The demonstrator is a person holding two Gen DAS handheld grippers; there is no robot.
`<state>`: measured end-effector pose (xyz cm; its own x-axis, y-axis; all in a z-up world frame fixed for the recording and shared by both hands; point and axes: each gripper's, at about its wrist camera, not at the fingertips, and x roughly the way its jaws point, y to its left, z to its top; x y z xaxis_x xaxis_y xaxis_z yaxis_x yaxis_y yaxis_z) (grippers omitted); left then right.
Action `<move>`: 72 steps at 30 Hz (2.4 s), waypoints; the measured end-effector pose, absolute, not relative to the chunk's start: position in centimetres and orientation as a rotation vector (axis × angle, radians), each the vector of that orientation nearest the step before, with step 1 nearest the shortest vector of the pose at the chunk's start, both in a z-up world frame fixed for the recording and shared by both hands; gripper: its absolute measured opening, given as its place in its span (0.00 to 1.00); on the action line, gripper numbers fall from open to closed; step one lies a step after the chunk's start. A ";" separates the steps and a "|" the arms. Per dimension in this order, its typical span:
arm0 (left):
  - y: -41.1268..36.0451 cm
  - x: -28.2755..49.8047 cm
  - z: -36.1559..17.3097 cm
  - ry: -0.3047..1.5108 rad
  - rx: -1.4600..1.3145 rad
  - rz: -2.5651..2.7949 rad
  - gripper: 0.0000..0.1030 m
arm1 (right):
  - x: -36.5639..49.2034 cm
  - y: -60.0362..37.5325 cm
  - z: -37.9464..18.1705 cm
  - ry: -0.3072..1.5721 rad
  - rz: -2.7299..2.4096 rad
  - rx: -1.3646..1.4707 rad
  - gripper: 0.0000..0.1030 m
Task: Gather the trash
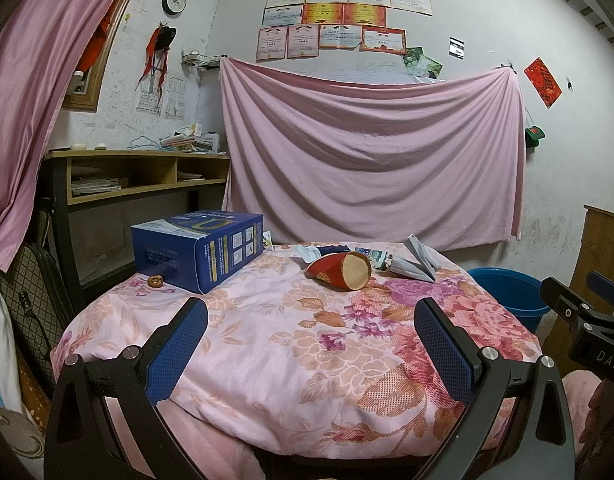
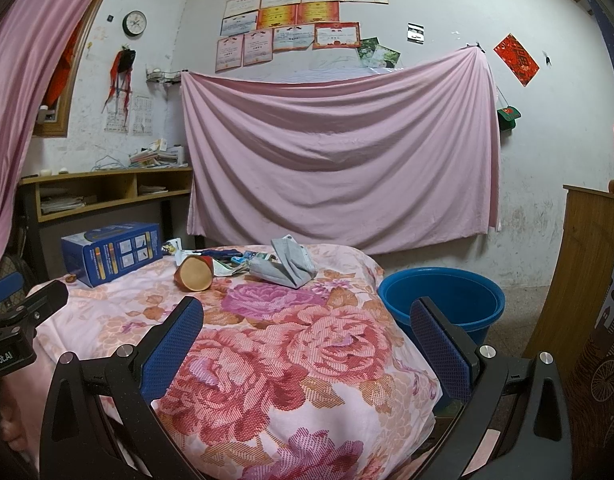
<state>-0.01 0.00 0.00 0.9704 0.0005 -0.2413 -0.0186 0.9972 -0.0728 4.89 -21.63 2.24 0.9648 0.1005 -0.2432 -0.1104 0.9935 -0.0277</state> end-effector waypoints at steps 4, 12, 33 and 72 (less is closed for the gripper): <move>0.0 0.0 0.0 0.244 -0.075 0.010 0.98 | 4.9 -21.6 2.2 0.245 0.107 -0.041 1.00; 0.0 0.0 0.0 0.243 -0.075 0.010 0.98 | 4.9 -21.6 2.2 0.244 0.107 -0.041 1.00; 0.0 0.0 0.0 0.243 -0.075 0.009 0.98 | 4.9 -21.6 2.2 0.244 0.107 -0.042 1.00; 0.6 5.1 2.3 0.199 -0.069 0.012 0.98 | 8.4 -23.5 4.3 0.230 0.130 0.006 1.00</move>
<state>5.10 0.59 2.27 0.9802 0.0046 -0.1981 -0.0184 0.9975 -0.0677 8.44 -23.49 4.26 0.9654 0.1289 -0.2266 -0.1277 0.9916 0.0203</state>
